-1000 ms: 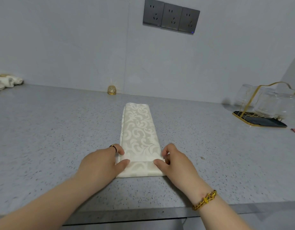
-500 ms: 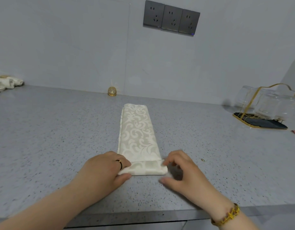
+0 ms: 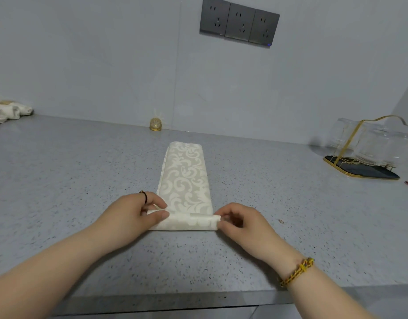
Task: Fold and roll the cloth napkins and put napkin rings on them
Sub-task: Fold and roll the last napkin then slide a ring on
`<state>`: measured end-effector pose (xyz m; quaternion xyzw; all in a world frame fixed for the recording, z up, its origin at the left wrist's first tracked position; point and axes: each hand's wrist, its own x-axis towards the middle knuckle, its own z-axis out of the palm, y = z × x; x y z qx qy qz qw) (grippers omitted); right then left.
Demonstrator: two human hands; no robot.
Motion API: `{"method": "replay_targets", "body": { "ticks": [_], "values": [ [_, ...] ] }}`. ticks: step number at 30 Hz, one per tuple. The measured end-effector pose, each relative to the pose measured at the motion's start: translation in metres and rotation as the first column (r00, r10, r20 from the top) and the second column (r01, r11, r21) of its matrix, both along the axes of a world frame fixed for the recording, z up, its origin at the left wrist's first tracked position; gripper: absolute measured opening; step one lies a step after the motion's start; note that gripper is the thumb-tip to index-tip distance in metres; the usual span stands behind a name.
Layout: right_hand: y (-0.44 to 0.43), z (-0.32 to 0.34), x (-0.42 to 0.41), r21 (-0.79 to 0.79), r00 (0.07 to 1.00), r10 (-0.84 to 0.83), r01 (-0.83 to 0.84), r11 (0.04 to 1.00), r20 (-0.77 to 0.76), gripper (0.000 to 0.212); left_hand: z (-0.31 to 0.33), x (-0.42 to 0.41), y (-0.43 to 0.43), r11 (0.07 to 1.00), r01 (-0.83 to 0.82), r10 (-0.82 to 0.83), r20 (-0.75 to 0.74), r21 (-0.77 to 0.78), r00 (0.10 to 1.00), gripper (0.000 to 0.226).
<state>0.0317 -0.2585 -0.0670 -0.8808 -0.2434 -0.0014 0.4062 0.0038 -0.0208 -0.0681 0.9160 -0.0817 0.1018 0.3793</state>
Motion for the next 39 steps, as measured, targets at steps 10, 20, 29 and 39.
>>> {"method": "replay_targets", "body": {
  "ticks": [10, 20, 29, 39],
  "values": [
    [0.024, 0.001, 0.024, -0.082, 0.981, -0.176, 0.169, 0.982, -0.083, 0.015, -0.005, 0.015, 0.006, 0.989, -0.043, 0.023, 0.139, 0.141, 0.99, 0.022],
    [0.012, -0.007, 0.015, -0.364, 0.925, 0.141, -0.003, 0.931, 0.353, 0.039, -0.016, 0.018, 0.02, 0.858, -0.05, -0.167, 0.369, 0.511, 0.914, 0.042],
    [0.003, 0.007, -0.003, -0.168, 0.995, 0.036, -0.02, 0.986, 0.096, 0.014, 0.001, -0.008, 0.006, 0.983, -0.012, 0.008, 0.026, 0.186, 1.0, 0.007],
    [0.02, 0.002, -0.003, -0.061, 0.983, -0.183, 0.184, 0.981, 0.018, 0.016, 0.002, -0.007, -0.006, 0.984, -0.142, 0.155, -0.122, 0.107, 0.98, 0.02]
  ]
}}
